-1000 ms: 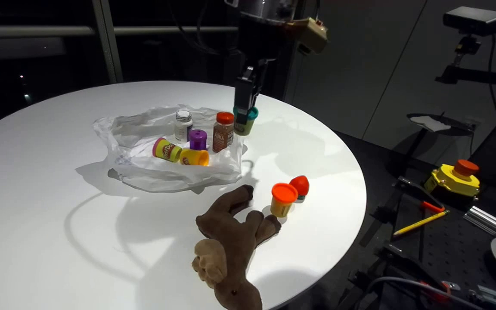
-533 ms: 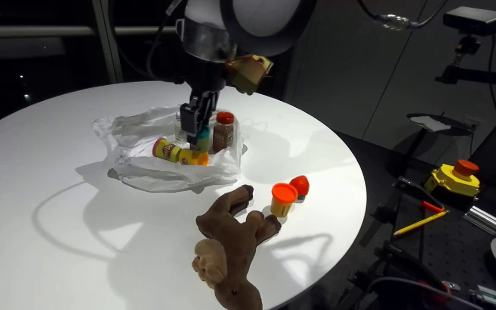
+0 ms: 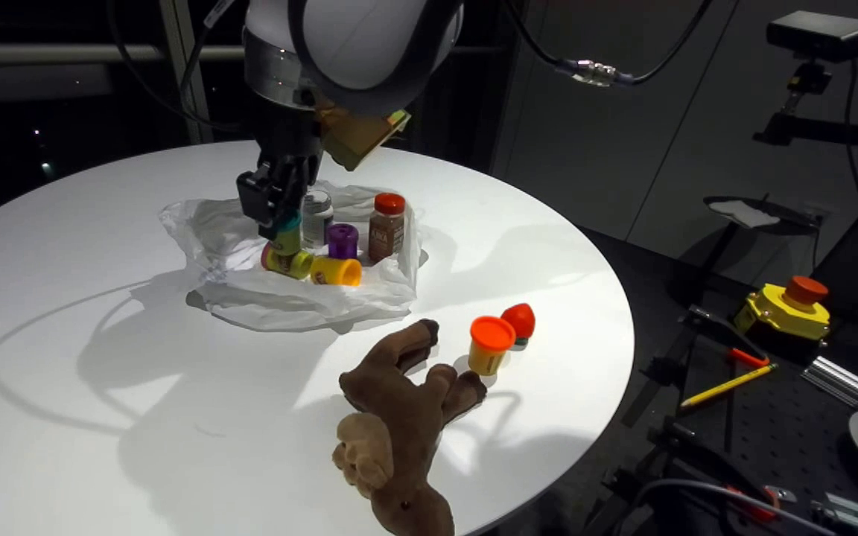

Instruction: Put the objects on the table in the plastic

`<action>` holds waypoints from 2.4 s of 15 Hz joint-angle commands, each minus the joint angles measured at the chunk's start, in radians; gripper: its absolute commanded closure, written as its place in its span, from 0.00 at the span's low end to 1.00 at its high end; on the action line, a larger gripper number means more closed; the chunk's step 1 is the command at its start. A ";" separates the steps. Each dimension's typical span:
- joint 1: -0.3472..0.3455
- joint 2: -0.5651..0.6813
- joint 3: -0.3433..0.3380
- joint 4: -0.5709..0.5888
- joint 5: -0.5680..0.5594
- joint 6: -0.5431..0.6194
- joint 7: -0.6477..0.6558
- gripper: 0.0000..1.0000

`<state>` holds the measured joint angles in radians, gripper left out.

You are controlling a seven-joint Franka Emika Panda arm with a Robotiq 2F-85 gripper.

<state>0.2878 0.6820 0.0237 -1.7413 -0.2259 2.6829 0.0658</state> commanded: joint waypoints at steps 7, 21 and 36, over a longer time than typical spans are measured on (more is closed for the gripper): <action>-0.023 0.095 0.088 0.139 0.054 0.004 -0.061 0.77; -0.013 0.059 0.074 0.040 0.028 -0.056 -0.119 0.20; -0.122 -0.372 0.021 -0.315 0.149 -0.357 0.069 0.00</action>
<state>0.2239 0.3857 0.0135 -1.9174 -0.1387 2.3240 0.1869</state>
